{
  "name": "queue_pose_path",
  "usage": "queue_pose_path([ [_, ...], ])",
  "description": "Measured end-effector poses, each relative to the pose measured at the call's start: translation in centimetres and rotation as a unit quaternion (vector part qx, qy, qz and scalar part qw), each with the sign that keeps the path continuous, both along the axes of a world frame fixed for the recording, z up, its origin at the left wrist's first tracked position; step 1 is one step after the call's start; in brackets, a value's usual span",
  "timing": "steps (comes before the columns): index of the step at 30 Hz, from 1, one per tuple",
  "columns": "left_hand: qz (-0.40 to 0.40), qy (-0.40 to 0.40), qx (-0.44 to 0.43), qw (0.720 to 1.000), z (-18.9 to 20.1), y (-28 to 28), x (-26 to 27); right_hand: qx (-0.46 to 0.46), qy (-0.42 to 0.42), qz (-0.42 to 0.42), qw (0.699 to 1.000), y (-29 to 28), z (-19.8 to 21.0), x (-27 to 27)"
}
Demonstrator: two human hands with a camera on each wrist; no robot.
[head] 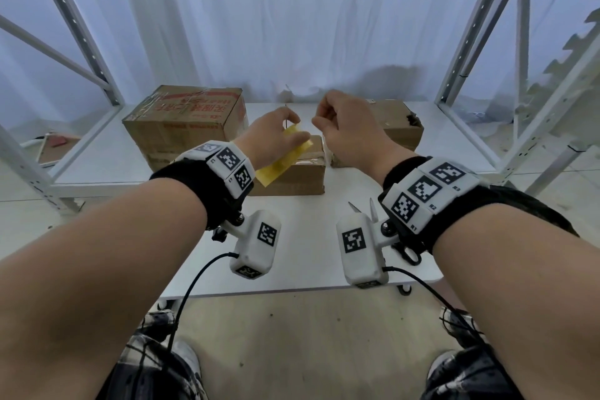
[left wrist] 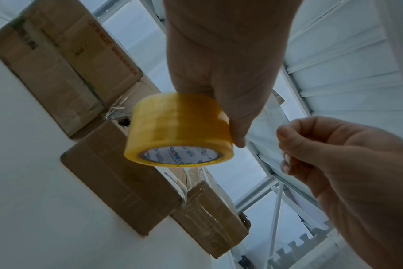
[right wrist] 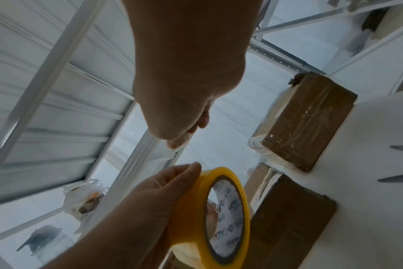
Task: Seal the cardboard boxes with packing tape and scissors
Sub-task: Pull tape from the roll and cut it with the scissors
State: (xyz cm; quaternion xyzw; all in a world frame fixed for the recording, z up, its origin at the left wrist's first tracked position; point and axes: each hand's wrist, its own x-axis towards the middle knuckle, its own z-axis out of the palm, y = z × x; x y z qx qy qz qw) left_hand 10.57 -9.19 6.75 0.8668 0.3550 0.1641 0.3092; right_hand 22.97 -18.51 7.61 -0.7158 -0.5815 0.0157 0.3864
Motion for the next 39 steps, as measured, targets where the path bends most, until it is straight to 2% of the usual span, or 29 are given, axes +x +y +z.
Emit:
queue_pose_path([
  [4,-0.038,-0.047,-0.011,0.998,0.2,-0.3,-0.6,0.024,0.041,-0.053,0.997,-0.2,-0.1,1.0],
  [10,-0.090,-0.091,-0.129,0.983,1.6,-1.7,-0.3,-0.002,0.073,-0.118,0.990,-0.4,-1.1,2.5],
  [15,-0.047,-0.094,-0.153,0.983,1.0,-1.2,-0.3,-0.003,0.039,-0.080,0.996,-0.4,-0.5,1.8],
  [21,-0.053,-0.046,-0.072,0.995,0.6,-0.7,-0.4,0.055,0.023,-0.070,0.996,-0.4,0.1,1.2],
  [23,-0.059,-0.027,-0.065,0.996,0.0,-0.7,-0.6,0.042,0.015,-0.066,0.997,-0.4,0.0,1.3],
  [31,-0.117,-0.031,-0.076,0.990,-0.1,-1.3,-1.7,-0.003,0.080,-0.099,0.992,-0.5,-1.2,3.0],
  [39,-0.152,-0.018,-0.120,0.981,-0.1,-1.3,-1.7,-0.006,0.094,-0.105,0.990,-0.4,-2.1,3.0],
])
